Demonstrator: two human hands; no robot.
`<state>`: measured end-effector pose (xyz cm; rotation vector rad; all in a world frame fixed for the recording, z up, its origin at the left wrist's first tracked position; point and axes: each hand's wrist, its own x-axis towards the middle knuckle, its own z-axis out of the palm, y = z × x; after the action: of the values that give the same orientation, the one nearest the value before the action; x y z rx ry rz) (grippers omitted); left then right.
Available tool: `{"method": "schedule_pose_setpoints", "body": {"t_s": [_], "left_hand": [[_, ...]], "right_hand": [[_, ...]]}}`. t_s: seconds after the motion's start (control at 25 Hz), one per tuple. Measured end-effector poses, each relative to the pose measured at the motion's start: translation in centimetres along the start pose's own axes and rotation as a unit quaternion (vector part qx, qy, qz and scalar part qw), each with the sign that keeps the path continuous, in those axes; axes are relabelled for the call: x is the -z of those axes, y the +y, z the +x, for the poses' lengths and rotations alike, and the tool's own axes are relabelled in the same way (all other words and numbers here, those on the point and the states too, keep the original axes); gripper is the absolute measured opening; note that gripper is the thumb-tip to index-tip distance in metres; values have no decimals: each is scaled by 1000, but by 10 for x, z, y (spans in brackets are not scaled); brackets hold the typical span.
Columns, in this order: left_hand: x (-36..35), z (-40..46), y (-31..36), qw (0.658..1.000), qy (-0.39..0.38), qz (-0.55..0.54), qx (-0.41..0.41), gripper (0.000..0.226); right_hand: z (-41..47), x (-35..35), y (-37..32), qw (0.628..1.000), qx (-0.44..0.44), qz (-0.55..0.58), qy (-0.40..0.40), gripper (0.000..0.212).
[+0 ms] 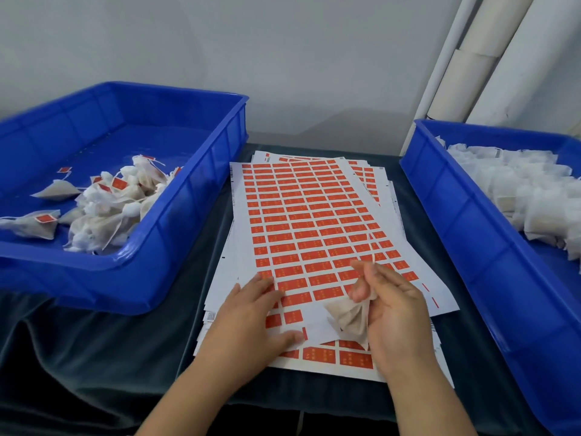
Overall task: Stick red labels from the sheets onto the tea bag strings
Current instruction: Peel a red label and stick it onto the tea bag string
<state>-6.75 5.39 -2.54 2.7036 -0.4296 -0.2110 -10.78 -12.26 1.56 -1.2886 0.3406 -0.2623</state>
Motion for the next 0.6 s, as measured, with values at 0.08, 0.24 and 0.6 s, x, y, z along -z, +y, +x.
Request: {"method": "schedule_pose_setpoints", "body": {"t_s": [0.08, 0.24, 0.6], "left_hand": [[-4, 3, 0, 1000, 9, 5, -12, 77], [-4, 6, 3, 998, 40, 35, -31, 64], [-3, 7, 6, 988, 57, 105, -96, 49]], "right_hand": [[0, -1, 1, 1000, -5, 0, -5, 26], [-3, -4, 4, 999, -48, 2, -5, 42], [-11, -9, 8, 977, -44, -208, -32, 43]]}}
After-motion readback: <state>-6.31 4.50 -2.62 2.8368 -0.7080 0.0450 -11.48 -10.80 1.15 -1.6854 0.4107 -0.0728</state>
